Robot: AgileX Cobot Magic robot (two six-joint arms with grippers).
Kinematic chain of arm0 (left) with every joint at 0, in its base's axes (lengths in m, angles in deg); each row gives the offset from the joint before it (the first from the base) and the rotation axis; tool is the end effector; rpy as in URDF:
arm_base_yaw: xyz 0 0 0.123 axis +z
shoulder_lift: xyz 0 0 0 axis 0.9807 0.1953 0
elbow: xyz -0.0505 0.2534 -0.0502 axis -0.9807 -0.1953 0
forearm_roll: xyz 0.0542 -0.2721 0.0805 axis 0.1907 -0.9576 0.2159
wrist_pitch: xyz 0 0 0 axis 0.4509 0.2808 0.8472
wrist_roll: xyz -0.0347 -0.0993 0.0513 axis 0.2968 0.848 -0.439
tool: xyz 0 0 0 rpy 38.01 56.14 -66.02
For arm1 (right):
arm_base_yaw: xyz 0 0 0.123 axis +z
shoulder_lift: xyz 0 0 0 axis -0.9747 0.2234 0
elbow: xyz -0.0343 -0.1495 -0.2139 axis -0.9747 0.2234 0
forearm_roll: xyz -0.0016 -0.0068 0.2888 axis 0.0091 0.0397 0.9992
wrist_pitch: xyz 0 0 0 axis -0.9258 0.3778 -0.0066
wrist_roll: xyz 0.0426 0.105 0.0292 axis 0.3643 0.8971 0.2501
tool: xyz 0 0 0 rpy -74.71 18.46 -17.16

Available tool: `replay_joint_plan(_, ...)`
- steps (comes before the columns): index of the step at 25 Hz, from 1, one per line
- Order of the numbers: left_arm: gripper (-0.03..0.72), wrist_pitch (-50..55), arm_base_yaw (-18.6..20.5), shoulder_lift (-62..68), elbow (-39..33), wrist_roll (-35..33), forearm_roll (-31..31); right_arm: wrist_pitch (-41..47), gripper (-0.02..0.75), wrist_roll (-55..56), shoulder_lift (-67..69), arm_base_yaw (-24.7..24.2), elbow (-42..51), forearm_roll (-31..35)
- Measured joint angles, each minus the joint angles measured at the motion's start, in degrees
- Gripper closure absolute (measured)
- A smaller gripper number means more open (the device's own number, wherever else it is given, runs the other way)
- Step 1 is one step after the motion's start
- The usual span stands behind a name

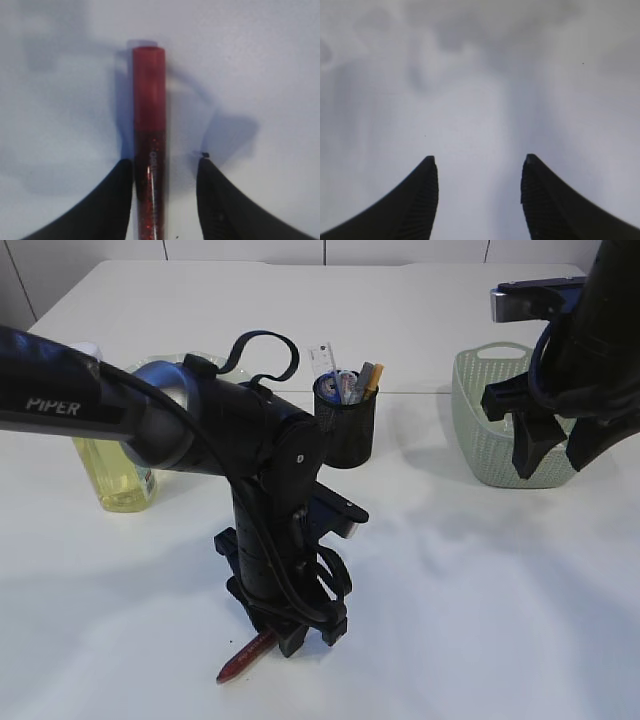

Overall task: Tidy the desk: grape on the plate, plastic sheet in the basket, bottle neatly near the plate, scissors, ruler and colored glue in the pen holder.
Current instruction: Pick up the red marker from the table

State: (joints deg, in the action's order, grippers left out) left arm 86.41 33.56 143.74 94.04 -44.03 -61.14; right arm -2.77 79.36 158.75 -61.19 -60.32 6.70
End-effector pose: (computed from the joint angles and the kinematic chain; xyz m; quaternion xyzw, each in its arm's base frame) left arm 0.2918 -0.2959 0.0398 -0.3464 -0.9379 -0.0008 0.0177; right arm 0.3572 0.0967 0.2270 -0.0673 0.9945 -0.0050 0.0795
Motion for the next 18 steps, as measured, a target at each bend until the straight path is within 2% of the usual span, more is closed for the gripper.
replay_joint_plan(18,0.428,-0.3,0.0,0.0,0.0,0.0,-0.1,0.0,0.315,-0.1,0.0,0.0,0.0,0.0)
